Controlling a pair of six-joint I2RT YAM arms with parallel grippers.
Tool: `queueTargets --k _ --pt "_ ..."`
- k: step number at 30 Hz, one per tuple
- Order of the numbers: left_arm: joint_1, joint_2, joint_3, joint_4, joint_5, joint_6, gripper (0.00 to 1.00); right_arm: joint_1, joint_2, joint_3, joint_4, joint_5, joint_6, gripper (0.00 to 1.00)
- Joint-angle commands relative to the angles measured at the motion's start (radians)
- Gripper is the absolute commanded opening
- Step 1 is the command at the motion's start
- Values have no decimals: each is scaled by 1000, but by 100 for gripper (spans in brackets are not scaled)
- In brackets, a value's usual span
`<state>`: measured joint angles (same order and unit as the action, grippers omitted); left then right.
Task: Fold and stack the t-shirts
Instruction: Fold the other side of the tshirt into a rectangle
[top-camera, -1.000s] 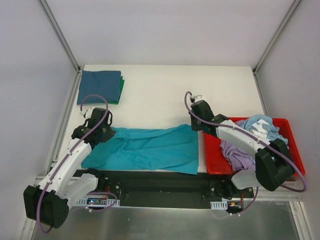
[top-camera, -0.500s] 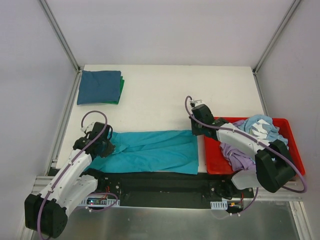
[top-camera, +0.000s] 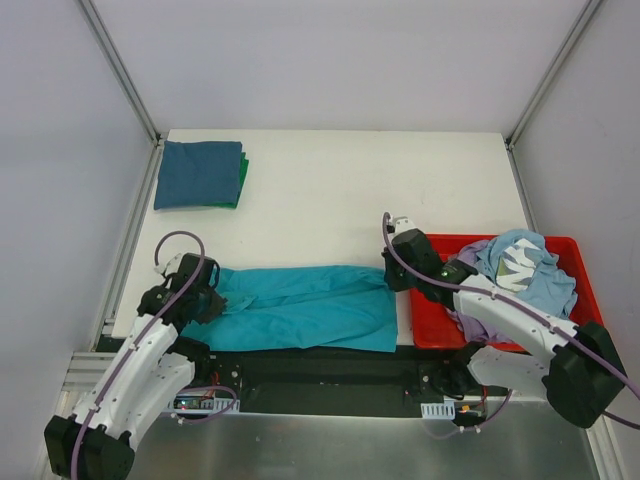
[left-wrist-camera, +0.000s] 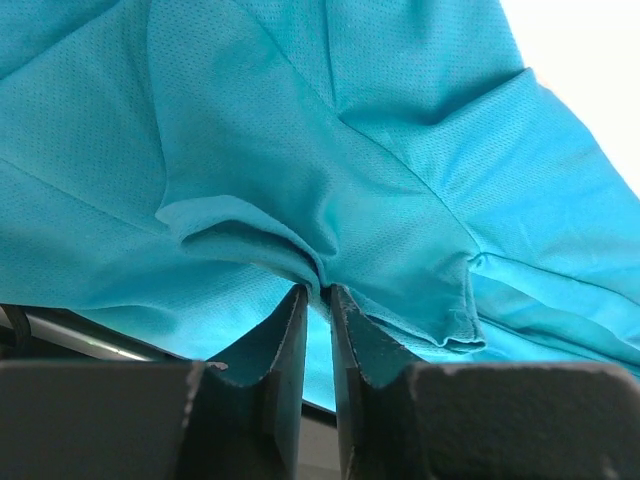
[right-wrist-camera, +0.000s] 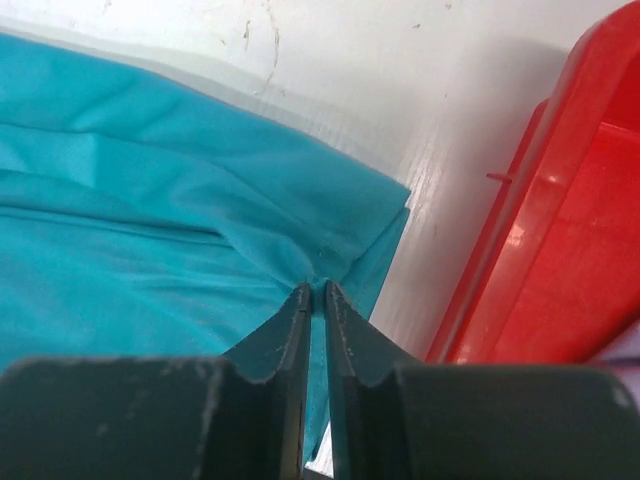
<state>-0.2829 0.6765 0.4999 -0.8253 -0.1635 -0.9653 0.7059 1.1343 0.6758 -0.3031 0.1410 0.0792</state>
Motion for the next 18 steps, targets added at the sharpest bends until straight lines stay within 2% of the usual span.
queueTargets --k 1,2,4,5,6,8,10,12,14,17,18 --pt "-12 -51 55 -75 -31 -38 17 21 -70 -21 -74 -17 19 14" --pt "-12 -55 66 -86 -36 -38 18 26 -80 -24 -91 -17 22 14" --pt "-12 -67 87 -109 -53 -41 29 33 -100 -24 -135 24 34 20" --pt "-12 -71 100 -121 -65 -44 43 36 -111 -25 -152 49 39 22" --pt "-12 -77 110 -130 -77 -44 57 35 -123 -24 -160 67 40 30" --pt "-12 -89 129 -133 -96 -44 73 37 -145 -22 -157 69 37 44" --pt "-12 -86 144 -127 -105 -53 98 38 -166 -16 -119 25 16 54" --pt "-12 -68 152 -83 -96 -38 99 38 -166 -4 -68 -45 -5 62" --pt "-12 -28 138 25 -58 -14 99 40 -140 14 -7 -125 -13 78" --pt "-10 76 121 149 -31 10 99 46 -49 57 88 -254 -12 96" --pt "-10 125 120 173 -33 13 99 49 -9 80 100 -274 -10 98"
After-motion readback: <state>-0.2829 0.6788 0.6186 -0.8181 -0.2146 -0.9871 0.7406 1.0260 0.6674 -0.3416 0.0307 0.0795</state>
